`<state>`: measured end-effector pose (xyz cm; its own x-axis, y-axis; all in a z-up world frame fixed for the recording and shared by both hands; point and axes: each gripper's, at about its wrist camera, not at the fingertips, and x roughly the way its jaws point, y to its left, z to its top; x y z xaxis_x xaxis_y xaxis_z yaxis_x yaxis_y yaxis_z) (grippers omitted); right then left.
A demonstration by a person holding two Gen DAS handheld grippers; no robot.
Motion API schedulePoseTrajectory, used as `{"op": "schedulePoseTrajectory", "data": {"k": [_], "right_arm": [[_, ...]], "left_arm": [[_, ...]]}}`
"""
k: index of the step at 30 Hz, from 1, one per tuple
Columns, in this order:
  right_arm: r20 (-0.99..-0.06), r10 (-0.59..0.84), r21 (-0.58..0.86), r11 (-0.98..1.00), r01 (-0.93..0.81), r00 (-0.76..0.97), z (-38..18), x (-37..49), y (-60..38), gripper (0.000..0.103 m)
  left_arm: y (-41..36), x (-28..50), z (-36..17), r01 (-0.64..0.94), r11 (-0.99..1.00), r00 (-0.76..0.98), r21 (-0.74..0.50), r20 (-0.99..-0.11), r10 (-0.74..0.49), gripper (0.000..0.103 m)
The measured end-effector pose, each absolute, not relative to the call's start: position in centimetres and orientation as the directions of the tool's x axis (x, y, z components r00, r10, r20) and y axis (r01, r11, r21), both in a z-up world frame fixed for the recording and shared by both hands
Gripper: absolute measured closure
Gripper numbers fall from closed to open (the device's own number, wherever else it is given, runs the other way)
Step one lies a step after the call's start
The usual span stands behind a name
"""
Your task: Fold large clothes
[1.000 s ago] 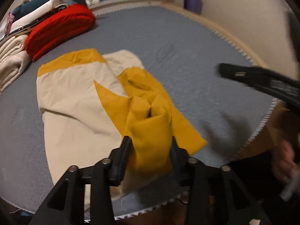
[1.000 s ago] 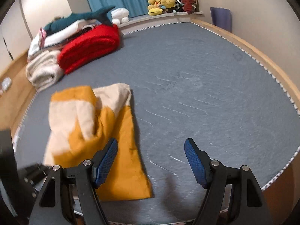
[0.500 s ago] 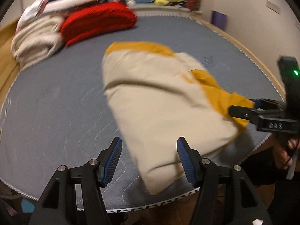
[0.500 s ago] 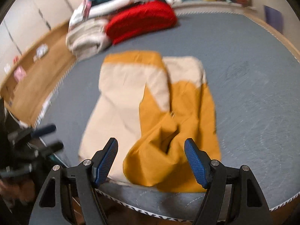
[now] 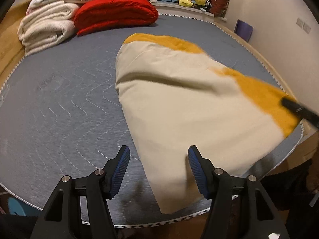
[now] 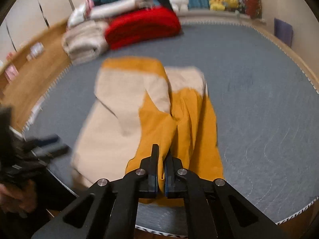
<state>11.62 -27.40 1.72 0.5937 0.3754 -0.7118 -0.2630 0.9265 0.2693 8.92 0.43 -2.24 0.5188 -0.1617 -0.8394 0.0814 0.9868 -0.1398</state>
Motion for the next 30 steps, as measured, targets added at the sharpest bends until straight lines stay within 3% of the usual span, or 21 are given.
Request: {"op": "schedulePoseTrajectory", "data": {"k": [3, 5, 9, 11, 13, 15, 19, 23, 24, 26, 27, 28, 30], "right_arm": [[-0.656, 0.337, 0.241, 0.941, -0.236, 0.676, 4.6, 9.7, -29.5, 0.101], [-0.716, 0.269, 0.199, 0.963, -0.180, 0.644, 2.9, 9.8, -30.8, 0.101], [-0.893, 0.154, 0.133, 0.988, -0.078, 0.423, -6.3, 11.1, -33.1, 0.101], [-0.907, 0.120, 0.097, 0.992, -0.077, 0.405, -8.0, 11.5, -33.2, 0.101], [-0.928, 0.112, 0.096, 0.993, -0.063, 0.355, -9.6, 12.2, -33.5, 0.101], [-0.951, 0.114, 0.111, 0.993, -0.027, 0.288, -11.2, 12.7, -33.9, 0.101], [-0.946, 0.140, 0.152, 0.988, 0.021, 0.293, -9.7, 13.2, -34.5, 0.100], [-0.868, 0.136, 0.155, 0.988, 0.001, 0.478, -3.0, 13.5, -35.9, 0.094], [-0.848, 0.145, 0.161, 0.987, -0.013, 0.509, -1.8, 13.9, -36.0, 0.088], [-0.809, 0.209, 0.210, 0.976, -0.062, 0.549, 0.2, 15.6, -35.7, 0.060], [-0.795, 0.248, 0.235, 0.967, -0.096, 0.553, 0.9, 17.2, -35.3, 0.034], [-0.786, 0.264, 0.240, 0.964, -0.117, 0.560, 1.4, 18.2, -34.9, 0.026], [-0.777, 0.300, 0.251, 0.954, -0.165, 0.554, 1.6, 21.0, -33.7, 0.026]], "left_arm": [[0.3, 9.1, -2.2, 0.094, 0.978, 0.511, -0.187, -0.834, -0.209, 0.045], [-0.2, 9.3, -2.3, 0.115, 0.970, 0.499, -0.216, -0.832, -0.245, 0.045], [-2.1, 10.3, -4.1, 0.179, 0.948, 0.397, -0.265, -0.862, -0.316, 0.045], [-3.2, 10.9, -6.7, 0.201, 0.940, 0.285, -0.276, -0.902, -0.325, 0.040], [-3.9, 11.1, -9.8, 0.209, 0.954, 0.187, -0.213, -0.949, -0.253, 0.037], [-3.6, 11.4, -11.1, 0.177, 0.951, 0.138, -0.252, -0.951, -0.277, 0.036], [-3.0, 11.8, -10.7, 0.164, 0.956, 0.144, -0.245, -0.952, -0.269, 0.036], [-2.9, 11.9, -10.7, 0.152, 0.954, 0.130, -0.257, -0.952, -0.277, 0.036], [-2.8, 12.0, -10.6, 0.154, 0.954, 0.129, -0.256, -0.952, -0.276, 0.036], [-2.7, 12.0, -10.2, 0.153, 0.955, 0.134, -0.253, -0.953, -0.274, 0.036], [-2.7, 12.1, -10.0, 0.154, 0.956, 0.139, -0.249, -0.953, -0.271, 0.036], [-2.7, 12.1, -9.9, 0.153, 0.957, 0.146, -0.247, -0.952, -0.269, 0.036], [-2.8, 12.5, -9.4, 0.148, 0.957, 0.156, -0.251, -0.949, -0.273, 0.036]]}}
